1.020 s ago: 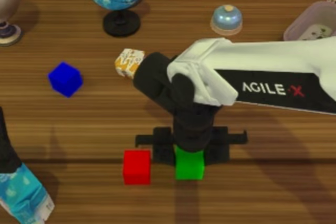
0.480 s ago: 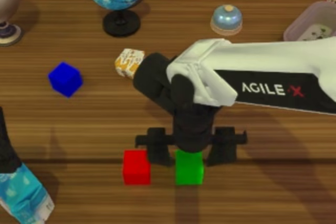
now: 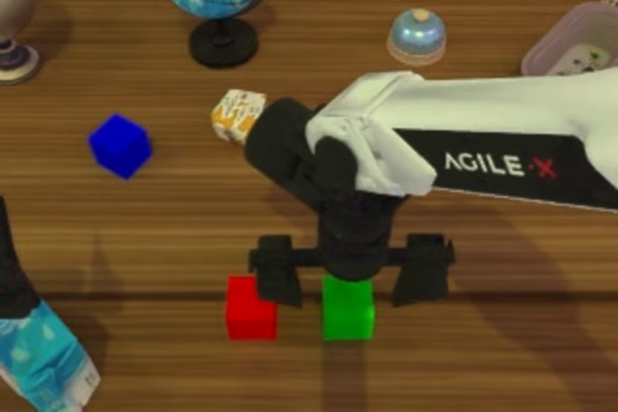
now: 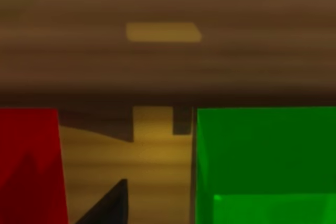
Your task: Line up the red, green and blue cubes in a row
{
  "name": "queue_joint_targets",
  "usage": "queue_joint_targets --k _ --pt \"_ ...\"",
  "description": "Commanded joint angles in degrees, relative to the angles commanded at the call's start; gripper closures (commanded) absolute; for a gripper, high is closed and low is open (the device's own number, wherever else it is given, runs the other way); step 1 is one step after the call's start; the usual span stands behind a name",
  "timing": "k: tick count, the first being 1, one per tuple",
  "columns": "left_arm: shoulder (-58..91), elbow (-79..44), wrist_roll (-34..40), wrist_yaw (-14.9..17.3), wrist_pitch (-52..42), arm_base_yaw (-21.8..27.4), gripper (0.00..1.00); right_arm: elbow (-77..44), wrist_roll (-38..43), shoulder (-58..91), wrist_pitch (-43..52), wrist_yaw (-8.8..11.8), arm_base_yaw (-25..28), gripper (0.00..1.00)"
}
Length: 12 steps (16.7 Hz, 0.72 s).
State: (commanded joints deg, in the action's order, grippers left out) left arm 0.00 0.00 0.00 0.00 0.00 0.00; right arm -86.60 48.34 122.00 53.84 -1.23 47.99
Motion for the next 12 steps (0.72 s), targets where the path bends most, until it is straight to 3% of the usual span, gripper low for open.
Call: queue_joint_targets --k 12 --pt "0.00 0.00 0.00 0.00 0.00 0.00 0.00 -10.00 0.04 -4.21 14.17 0.03 0.55 0.00"
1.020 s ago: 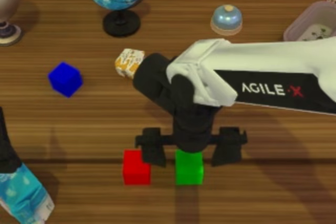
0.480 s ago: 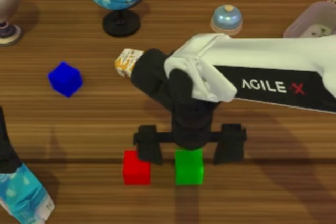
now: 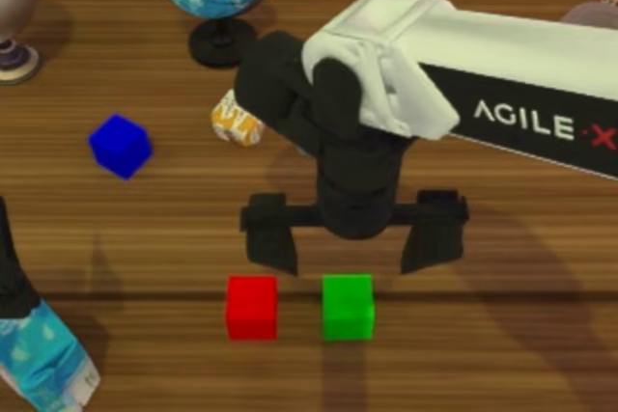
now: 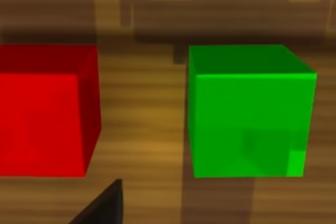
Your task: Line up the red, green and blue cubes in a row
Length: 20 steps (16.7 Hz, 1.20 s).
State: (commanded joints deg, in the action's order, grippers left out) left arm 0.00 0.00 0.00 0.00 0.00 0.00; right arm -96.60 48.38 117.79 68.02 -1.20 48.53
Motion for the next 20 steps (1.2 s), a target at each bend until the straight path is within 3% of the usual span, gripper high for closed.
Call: queue_joint_targets --k 5,9,15,20 --pt "1.12 -1.69 -0.48 0.31 -1.39 0.41 0.00 1.32 -0.70 -1.34 -1.04 -0.39 -1.03 0.00" --pt "9.69 -11.97 -3.09 1.80 -9.02 2.68 0.00 8.84 -4.96 -10.59 -6.10 -2.09 -5.00 0.00" --pt "40.39 -37.55 -9.77 3.36 -31.97 7.25 0.00 30.92 -16.51 -35.16 -18.92 -4.28 -15.30 0.00" --pt "75.59 -61.16 -16.18 2.54 -54.23 9.92 0.00 53.46 -27.36 -60.00 -32.04 -4.37 -25.62 0.00"
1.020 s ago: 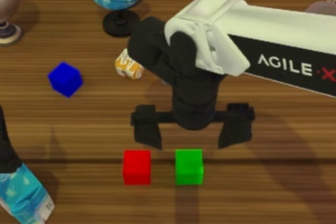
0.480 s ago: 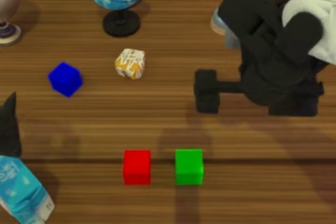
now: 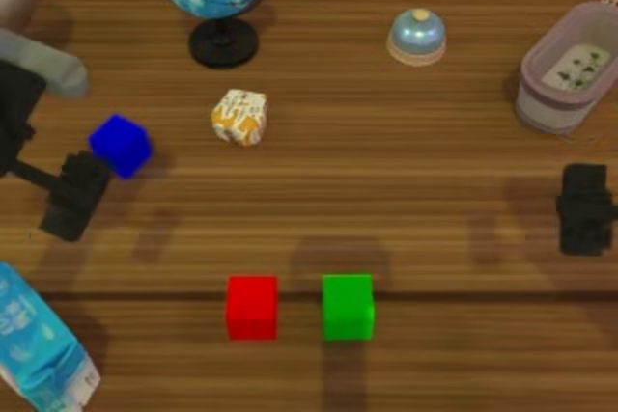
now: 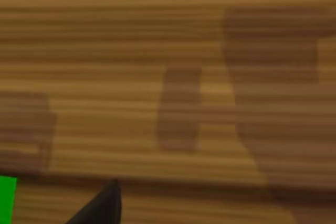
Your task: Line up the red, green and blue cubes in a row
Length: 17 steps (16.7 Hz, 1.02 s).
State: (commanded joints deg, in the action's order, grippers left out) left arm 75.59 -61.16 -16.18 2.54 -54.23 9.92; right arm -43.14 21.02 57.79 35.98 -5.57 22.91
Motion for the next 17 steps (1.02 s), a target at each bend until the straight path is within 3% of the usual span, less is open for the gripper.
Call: queue_joint_targets --k 7,12,17 --pt "41.98 -34.33 -6.60 -2.10 -20.36 0.10 0.00 28.26 -13.41 -35.39 -20.31 2.46 -13.82 0.00" --pt "56.22 -53.54 -9.00 -2.40 -22.51 -1.43 0.00 40.17 -19.42 -53.05 -32.14 4.72 -20.45 0.00" --pt "58.81 -58.88 -9.64 -2.28 -21.40 -2.15 0.00 43.14 -21.02 -57.79 -35.98 5.57 -22.34 0.00"
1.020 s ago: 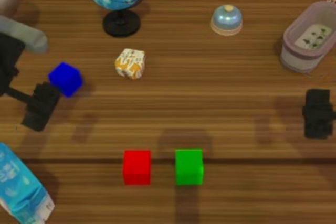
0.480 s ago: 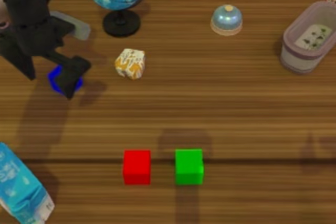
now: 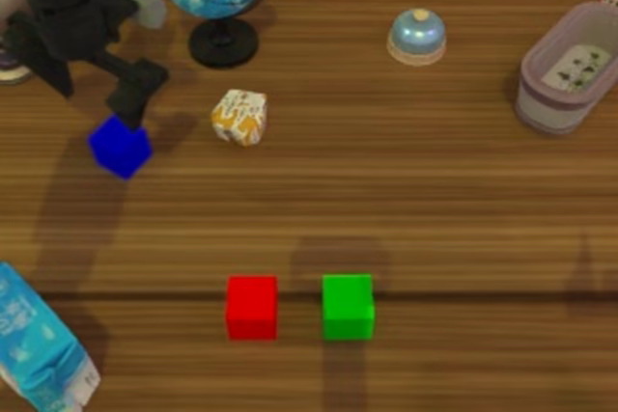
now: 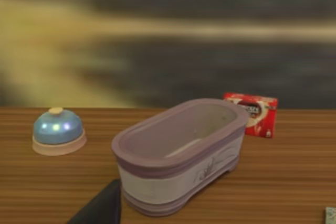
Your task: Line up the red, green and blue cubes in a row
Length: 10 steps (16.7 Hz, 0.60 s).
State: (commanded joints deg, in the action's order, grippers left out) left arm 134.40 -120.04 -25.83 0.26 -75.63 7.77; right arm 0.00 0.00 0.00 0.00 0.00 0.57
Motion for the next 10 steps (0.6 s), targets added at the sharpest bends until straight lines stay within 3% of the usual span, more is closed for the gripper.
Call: queue_joint_targets --k 5,10 --pt "-0.04 1.05 0.13 0.00 0.93 0.20 0.00 0.00 0.00 0.00 0.00 0.00 0.00 0.00" --pt "2.14 9.06 -0.01 0.02 11.71 -0.01 0.00 0.00 0.00 0.00 0.00 0.00 0.00 0.00"
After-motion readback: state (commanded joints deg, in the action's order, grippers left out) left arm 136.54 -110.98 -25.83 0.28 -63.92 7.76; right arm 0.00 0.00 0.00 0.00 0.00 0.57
